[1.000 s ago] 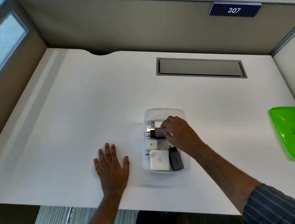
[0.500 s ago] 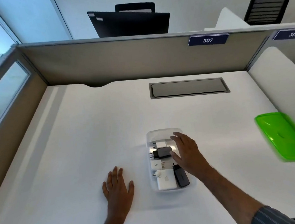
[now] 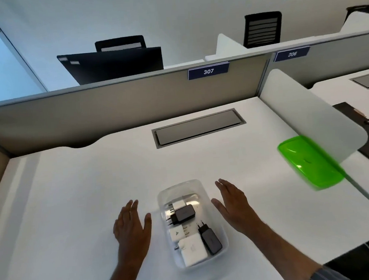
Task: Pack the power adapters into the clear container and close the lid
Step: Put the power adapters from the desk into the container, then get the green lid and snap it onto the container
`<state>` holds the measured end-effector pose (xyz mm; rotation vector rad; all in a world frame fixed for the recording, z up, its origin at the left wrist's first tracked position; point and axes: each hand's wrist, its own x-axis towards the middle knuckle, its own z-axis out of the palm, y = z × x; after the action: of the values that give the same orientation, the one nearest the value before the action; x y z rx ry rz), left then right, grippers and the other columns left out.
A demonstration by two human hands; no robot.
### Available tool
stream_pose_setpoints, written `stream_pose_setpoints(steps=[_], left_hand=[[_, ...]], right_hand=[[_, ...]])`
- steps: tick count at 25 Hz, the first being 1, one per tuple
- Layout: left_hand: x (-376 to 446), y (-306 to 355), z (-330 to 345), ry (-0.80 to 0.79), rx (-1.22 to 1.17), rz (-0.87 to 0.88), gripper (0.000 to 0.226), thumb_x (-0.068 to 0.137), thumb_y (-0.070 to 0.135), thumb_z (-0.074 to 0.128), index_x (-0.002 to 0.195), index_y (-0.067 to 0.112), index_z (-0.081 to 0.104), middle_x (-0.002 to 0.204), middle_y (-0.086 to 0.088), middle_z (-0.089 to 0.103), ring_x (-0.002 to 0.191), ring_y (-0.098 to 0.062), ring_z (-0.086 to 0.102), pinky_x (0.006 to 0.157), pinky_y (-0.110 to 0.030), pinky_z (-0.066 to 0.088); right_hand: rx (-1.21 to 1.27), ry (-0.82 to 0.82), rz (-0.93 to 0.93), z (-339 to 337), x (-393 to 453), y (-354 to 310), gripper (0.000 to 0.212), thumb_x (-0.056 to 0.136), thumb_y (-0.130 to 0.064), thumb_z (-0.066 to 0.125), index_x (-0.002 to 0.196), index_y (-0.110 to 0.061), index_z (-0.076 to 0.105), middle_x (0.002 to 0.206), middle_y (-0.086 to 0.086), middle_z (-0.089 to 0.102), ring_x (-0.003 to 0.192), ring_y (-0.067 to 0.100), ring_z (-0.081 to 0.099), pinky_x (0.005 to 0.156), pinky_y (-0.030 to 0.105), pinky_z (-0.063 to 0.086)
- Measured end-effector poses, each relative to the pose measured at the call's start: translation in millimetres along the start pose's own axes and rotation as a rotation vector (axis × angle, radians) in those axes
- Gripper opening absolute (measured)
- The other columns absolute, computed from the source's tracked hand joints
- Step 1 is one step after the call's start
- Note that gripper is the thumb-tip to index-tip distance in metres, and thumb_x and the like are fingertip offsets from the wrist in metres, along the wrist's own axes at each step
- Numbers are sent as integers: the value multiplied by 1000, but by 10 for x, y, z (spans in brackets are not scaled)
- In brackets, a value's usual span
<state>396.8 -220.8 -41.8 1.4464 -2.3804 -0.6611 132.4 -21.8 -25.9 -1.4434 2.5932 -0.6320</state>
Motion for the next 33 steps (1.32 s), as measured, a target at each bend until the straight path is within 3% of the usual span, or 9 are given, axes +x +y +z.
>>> stream_pose_setpoints(steps=[3, 9, 15, 18, 21, 25, 29, 33], left_hand=[[203, 352, 30, 22, 25, 104, 57, 101, 37, 55, 152, 17, 41, 161, -9, 42, 152, -32, 34, 124, -57, 24], [327, 1114, 322, 5, 78, 257, 71, 94, 59, 28, 152, 20, 43, 162, -6, 42, 153, -30, 32, 123, -54, 22], [229, 1910, 839, -57, 116, 327, 71, 92, 57, 32, 150, 21, 45, 160, -4, 45, 152, -29, 34, 123, -54, 22], [174, 2285, 1170, -101, 151, 369, 68, 93, 55, 34, 149, 20, 47, 158, -5, 47, 150, -30, 36, 122, -56, 25], [109, 2627, 1496, -155, 153, 380, 69, 93, 57, 31, 150, 21, 47, 159, -4, 46, 152, -28, 35, 123, -53, 23], [3, 2969, 1891, -232, 150, 385, 72, 93, 59, 27, 153, 23, 44, 162, 0, 42, 154, -25, 32, 125, -50, 20], [-100, 3217, 2221, -307, 186, 408, 71, 93, 57, 29, 152, 22, 46, 161, -2, 45, 151, -28, 39, 121, -52, 27], [-175, 3427, 2437, -357, 189, 422, 74, 92, 57, 28, 154, 22, 43, 164, -2, 40, 152, -28, 36, 122, -52, 25]], right_hand=[[-24, -1, 83, -76, -40, 295, 79, 99, -68, 16, 149, -15, 45, 155, 5, 45, 144, 22, 40, 115, 35, 32], [-50, -41, 208, -295, -135, 1022, 76, 101, -65, 18, 136, -11, 59, 141, 11, 60, 129, 27, 59, 100, 41, 50], [-85, -46, 246, -534, -212, 1849, 79, 100, -66, 16, 140, -11, 57, 145, 10, 57, 134, 25, 53, 104, 42, 46], [-110, -52, 279, -641, -261, 2289, 67, 97, -59, 36, 140, -11, 55, 143, 10, 58, 134, 24, 50, 105, 38, 44], [-120, -58, 293, -738, -316, 2690, 68, 84, -51, 48, 139, -10, 51, 140, 14, 61, 132, 24, 43, 104, 35, 32], [-119, -74, 332, -817, -396, 3097, 76, 73, -47, 63, 137, -11, 45, 136, 17, 62, 127, 31, 55, 102, 37, 31], [-162, -48, 287, -843, -430, 3416, 85, 63, -41, 83, 134, -11, 48, 137, 18, 60, 128, 30, 51, 104, 42, 42], [-166, -69, 307, -940, -373, 3548, 70, 61, -34, 87, 121, -13, 59, 130, 14, 64, 118, 32, 63, 95, 43, 53]])
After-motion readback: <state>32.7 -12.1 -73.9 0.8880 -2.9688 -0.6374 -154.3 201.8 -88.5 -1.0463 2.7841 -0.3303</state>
